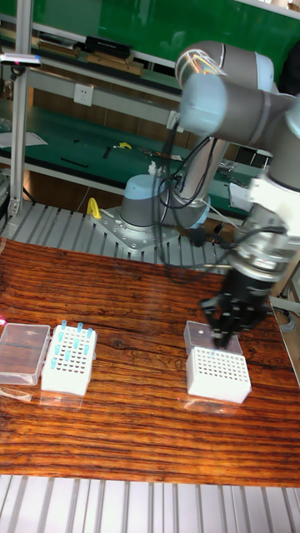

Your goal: Transfer all medium pipette tips from one holder to another

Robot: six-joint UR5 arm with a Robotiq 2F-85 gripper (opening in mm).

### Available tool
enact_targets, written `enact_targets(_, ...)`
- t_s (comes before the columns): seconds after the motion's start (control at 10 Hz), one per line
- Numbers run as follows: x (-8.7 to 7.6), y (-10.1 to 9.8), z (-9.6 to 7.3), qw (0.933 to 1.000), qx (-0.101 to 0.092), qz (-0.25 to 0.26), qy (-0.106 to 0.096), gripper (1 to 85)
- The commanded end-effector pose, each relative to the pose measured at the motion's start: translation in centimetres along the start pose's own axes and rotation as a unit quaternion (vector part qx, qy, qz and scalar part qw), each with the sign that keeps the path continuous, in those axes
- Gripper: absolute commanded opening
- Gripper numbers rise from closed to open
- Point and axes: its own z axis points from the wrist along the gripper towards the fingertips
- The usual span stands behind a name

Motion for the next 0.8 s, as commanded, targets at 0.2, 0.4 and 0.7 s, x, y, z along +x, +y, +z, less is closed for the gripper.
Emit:
enact_targets(0.2, 0.4, -2.5, 0.0, 0.9995, -0.008, 0.029, -0.005, 1.0)
enact_targets(0.4, -0.3, -1.9, -0.1, 0.9937, -0.021, 0.108, -0.016, 1.0)
enact_targets(0.7, 0.3, -6.3, 1.3, 0.9983, 0.000, 0.054, -0.019, 1.0)
